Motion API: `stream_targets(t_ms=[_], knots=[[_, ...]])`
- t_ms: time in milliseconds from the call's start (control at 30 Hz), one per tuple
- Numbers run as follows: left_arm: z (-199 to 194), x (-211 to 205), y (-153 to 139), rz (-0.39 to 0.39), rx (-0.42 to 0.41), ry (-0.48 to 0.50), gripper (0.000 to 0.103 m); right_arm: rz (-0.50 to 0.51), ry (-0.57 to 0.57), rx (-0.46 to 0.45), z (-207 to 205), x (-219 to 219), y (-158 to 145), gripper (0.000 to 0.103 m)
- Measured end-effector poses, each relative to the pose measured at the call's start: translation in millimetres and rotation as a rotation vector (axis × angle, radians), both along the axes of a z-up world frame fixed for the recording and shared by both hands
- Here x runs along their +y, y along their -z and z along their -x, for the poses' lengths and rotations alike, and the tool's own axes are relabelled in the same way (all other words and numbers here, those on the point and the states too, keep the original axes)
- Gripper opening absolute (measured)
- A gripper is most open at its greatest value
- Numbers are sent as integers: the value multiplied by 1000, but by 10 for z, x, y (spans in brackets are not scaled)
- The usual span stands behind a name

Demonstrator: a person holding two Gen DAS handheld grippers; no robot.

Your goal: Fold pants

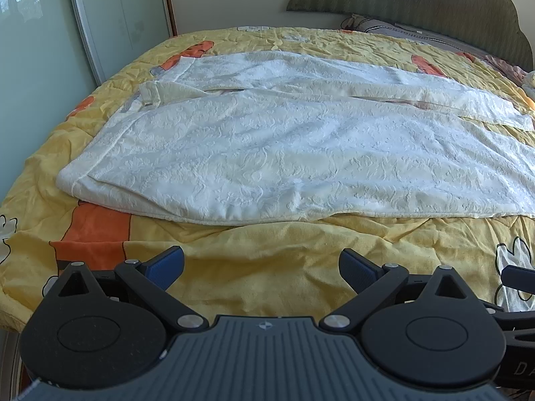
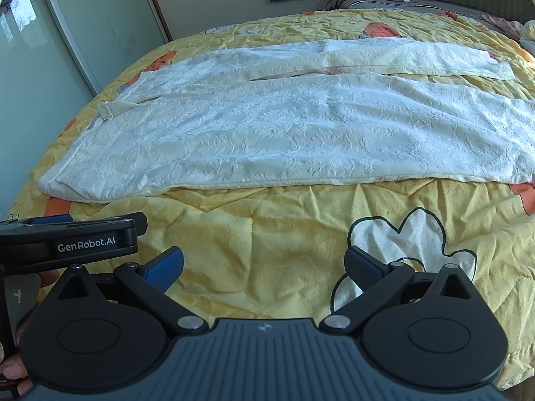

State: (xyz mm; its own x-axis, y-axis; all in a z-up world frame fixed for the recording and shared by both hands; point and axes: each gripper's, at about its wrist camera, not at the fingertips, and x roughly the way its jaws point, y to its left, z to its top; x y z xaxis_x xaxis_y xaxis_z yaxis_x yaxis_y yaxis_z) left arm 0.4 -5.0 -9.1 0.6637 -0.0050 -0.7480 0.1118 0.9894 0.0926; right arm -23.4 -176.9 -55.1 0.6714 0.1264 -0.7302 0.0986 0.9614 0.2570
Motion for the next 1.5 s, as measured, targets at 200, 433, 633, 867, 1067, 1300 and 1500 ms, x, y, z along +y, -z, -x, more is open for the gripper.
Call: stream_targets(t_ms=[200,433,633,867,1067,1300,1500], knots=[[-15,46,-44,4,-26,7,100,-22,-35,-41,-93,-33,-33,103],[-171,132,-237,-8,-147,15,99,49,-224,-422,-451,-158,-432,103],[-483,237,-271,-6,-170,-18,99,225,-470,-506,-1550,-173,-611,103],[-792,378,-294,-29,-178,-48,99,-68,-493,-258,-3341,-449,-442,103],[-1142,547,-314,-17,-149,-65,100,-122,-484,-152,-4456,-346,-197,83],[-1710,727,-268,6,-79,-96,100,46,-616,-95,-4963,-38,49,54],[-2253,862,-339,100,-70,-133,100,206,-760,-160,-4753,117,-23,13]])
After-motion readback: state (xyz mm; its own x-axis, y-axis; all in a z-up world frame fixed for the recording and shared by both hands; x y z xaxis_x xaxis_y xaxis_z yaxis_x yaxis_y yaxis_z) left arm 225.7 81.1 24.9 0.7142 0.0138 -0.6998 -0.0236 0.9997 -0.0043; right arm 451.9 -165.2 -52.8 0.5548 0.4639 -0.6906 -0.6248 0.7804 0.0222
